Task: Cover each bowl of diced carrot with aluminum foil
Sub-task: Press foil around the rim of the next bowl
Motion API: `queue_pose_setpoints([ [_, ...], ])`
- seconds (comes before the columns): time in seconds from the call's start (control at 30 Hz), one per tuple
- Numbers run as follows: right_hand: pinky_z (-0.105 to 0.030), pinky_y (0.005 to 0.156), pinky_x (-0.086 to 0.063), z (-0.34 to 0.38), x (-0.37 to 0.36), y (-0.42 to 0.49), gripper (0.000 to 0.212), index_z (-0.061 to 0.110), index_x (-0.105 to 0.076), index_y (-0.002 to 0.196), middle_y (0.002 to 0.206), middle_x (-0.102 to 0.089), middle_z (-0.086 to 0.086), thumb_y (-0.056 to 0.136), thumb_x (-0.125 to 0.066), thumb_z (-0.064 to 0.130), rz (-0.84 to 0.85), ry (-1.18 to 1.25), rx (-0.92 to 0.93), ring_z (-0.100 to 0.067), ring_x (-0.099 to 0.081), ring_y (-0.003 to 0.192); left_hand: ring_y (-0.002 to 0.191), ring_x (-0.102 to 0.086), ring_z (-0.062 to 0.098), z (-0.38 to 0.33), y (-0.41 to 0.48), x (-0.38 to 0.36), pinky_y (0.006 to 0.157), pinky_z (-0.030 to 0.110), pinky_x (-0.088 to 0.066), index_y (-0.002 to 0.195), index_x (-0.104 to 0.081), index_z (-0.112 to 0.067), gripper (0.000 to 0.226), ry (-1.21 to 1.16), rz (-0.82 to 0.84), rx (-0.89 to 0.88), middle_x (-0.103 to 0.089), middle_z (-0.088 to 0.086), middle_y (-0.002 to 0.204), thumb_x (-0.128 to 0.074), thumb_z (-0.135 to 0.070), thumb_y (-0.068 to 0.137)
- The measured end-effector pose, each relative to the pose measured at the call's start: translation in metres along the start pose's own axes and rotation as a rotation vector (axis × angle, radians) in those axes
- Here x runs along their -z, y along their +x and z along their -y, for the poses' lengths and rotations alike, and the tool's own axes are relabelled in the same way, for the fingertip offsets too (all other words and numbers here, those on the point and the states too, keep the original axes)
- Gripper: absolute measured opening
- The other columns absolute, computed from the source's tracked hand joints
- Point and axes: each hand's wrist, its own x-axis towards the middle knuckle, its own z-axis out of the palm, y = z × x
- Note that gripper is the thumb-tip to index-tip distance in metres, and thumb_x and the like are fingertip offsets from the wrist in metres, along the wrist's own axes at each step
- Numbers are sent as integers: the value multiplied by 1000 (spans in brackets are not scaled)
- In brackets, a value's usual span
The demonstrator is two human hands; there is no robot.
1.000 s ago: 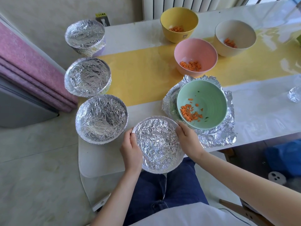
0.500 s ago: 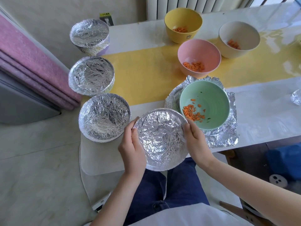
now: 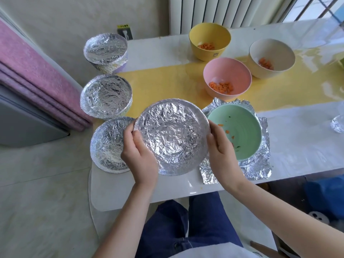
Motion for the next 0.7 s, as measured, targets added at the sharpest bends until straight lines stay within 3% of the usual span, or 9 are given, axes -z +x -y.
queue_pose_setpoints([
  [0.17,-8,85,-40,16,-10,31,29,26,-56,116,106,-63,19,100,-36,11,-66,-13,78,11,-54,98,52,-37,0,-6,19,-14,51,17,-30,109,-55,-11,22,-60,-65,83,-44,-12,66,-37,-6,99],
  [0.3,-1,80,-36,22,-19,65,30,22,-57,118,103,-59,25,99,-37,9,-56,-59,96,18,-51,94,55,-38,-1,-6,43,-26,54,17,-32,109,-57,0,24,-70,-128,107,-46,-12,69,-37,-6,98],
  [0.37,-6,87,-38,25,-22,83,31,17,-55,124,108,-60,20,99,-37,10,-17,-86,99,12,-52,98,52,-34,0,-7,55,-33,51,16,-28,109,-56,1,24,-77,-150,128,-41,-9,65,-36,-7,99],
  [0.5,-31,107,-35,26,-26,117,38,21,-43,137,132,-52,7,100,-40,24,106,-194,13,-7,-47,122,53,-33,4,-6,81,-49,53,18,-29,114,-56,-1,27,-84,-193,132,-45,-4,66,-35,-8,99],
  [0.6,-43,96,-48,23,-29,137,31,21,-52,127,117,-63,5,98,-43,29,160,-138,-91,-17,-60,107,64,-42,24,-5,103,-64,60,15,-34,114,-56,-1,27,-75,-214,106,-59,26,86,-36,-7,98],
  [0.63,-45,90,-52,24,-30,143,26,16,-57,118,109,-66,0,97,-44,25,164,-120,-113,-21,-63,100,67,-43,25,-5,109,-69,62,13,-34,115,-56,-1,27,-69,-216,99,-59,29,91,-36,-6,98],
  [0.7,-45,81,-56,26,-33,160,20,4,-60,101,97,-67,-12,95,-46,17,160,-91,-153,-27,-66,92,62,-43,11,-5,121,-81,60,11,-34,117,-55,0,27,-62,-220,88,-58,23,88,-36,-5,98],
])
